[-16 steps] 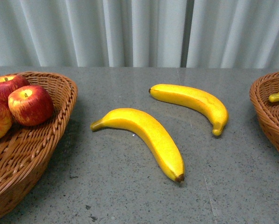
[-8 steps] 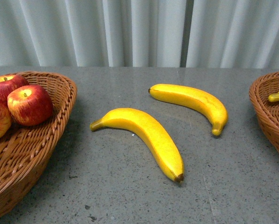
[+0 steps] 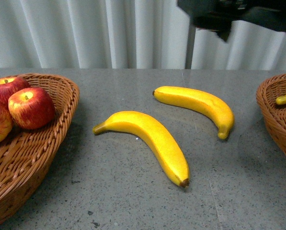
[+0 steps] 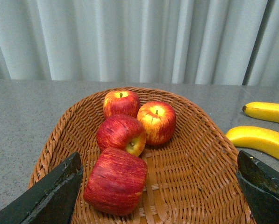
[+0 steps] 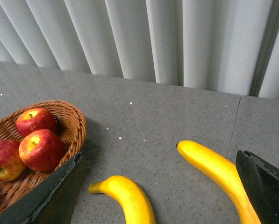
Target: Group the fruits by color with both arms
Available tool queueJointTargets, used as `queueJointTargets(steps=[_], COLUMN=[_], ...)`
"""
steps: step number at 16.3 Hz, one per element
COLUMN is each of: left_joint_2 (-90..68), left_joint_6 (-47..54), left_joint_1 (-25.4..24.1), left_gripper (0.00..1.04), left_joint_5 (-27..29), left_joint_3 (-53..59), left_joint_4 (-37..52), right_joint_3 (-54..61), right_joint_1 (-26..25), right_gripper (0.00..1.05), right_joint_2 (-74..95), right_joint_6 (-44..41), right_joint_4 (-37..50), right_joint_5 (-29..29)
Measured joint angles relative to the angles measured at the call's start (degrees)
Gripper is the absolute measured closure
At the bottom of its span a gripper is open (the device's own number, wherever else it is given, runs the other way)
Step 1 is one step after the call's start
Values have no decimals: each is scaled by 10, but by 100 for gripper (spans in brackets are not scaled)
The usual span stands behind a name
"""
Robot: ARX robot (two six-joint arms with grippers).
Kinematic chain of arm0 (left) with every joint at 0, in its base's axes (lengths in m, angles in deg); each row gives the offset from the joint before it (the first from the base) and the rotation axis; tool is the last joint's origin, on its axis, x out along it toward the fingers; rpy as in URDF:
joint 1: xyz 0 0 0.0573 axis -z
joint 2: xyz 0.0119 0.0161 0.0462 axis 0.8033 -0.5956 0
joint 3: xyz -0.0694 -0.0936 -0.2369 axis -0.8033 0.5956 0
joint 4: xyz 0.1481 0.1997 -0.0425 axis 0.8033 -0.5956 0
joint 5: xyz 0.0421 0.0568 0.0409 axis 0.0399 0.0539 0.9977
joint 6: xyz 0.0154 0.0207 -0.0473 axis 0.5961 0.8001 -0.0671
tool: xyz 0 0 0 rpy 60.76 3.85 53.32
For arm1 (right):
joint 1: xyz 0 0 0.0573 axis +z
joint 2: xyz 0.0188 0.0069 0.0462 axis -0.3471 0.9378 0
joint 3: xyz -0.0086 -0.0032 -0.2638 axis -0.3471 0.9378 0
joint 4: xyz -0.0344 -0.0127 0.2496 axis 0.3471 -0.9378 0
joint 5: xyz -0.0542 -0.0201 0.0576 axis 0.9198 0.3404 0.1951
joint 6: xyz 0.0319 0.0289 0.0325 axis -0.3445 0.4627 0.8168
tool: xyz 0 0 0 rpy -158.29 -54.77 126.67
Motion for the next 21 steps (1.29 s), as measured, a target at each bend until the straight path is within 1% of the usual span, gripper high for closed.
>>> queueJointTargets(steps=[2,3,4,6,7,18,19,21], left_joint_2=[0,0,0,0,0,0,0,0], left_joint_6=[0,0,0,0,0,0,0,0], left_joint_1=[0,0,0,0,0,0,0,0], left_gripper=[7,7,7,7,7,7,7,7], left_joint_5=[0,0,0,0,0,0,0,0], left_joint_3=[0,0,0,0,0,0,0,0], left_joint_4=[0,0,0,0,0,0,0,0], right_joint_3=[-96,-160,-176,-186,-187,-180,-174,-172], right_joint_1=[28,49,60,63,63,75,78,78], right_gripper=[6,6,6,6,6,6,7,25], right_joint_2=[100,170,198,221,226,262,266,269], right_joint_6=[-7,-20,-38,-58,-65,-136,-142,-144], right_joint_4=[-43,-94,-137,-189,-201,-285,-289,-290], right_joint_5=[24,45,56,65,67,84,88,89])
